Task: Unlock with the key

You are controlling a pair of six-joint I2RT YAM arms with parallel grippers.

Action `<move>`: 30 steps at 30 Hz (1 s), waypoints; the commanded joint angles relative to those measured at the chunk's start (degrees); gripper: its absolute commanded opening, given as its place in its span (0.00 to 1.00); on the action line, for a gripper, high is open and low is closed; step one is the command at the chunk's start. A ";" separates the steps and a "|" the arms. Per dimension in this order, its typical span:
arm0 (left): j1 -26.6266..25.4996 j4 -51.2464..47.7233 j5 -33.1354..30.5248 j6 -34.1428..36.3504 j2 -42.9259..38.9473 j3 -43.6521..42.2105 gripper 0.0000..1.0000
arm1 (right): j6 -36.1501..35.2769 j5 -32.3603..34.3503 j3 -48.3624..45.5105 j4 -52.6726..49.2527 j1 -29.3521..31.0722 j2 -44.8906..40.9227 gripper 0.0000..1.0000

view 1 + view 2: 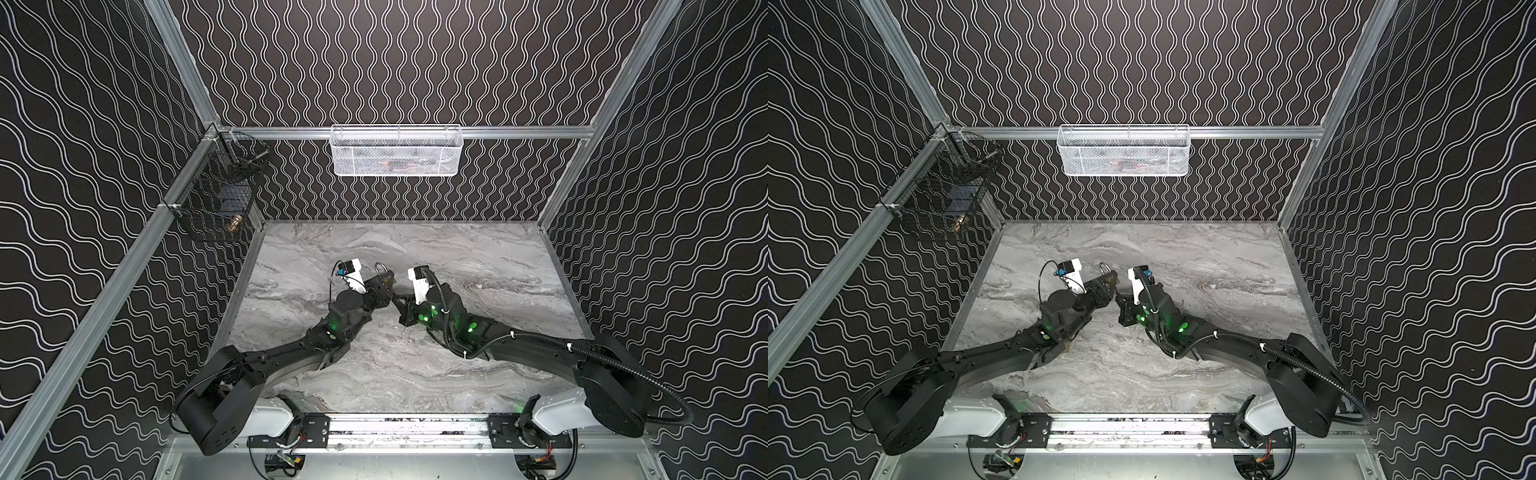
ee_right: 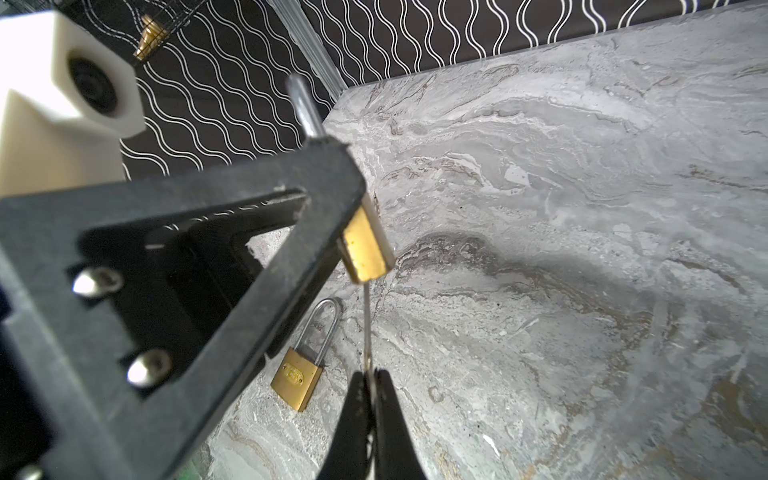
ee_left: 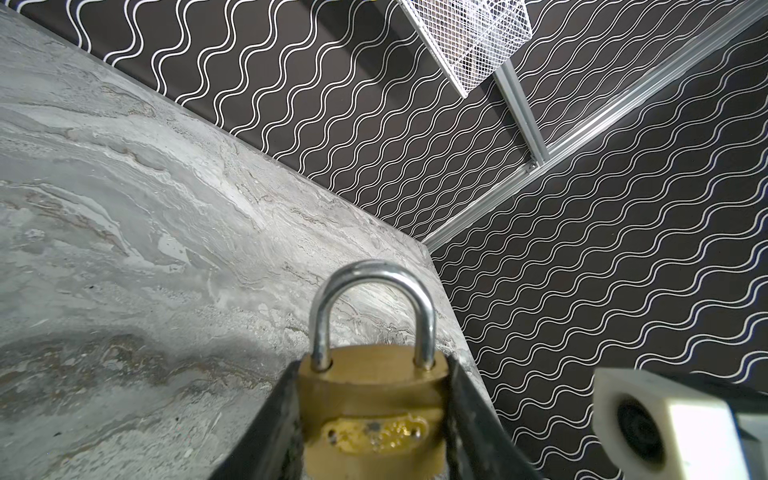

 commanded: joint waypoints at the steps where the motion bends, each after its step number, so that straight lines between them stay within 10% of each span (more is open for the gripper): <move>1: -0.07 3.64 0.55 -0.46 -0.20 0.00 0.22 | -0.36 0.31 0.64 1.51 -0.35 0.14 0.00; 30: -0.14 5.59 0.15 -1.00 1.60 -0.09 0.22 | -0.92 -3.37 1.88 1.94 -1.06 0.93 0.00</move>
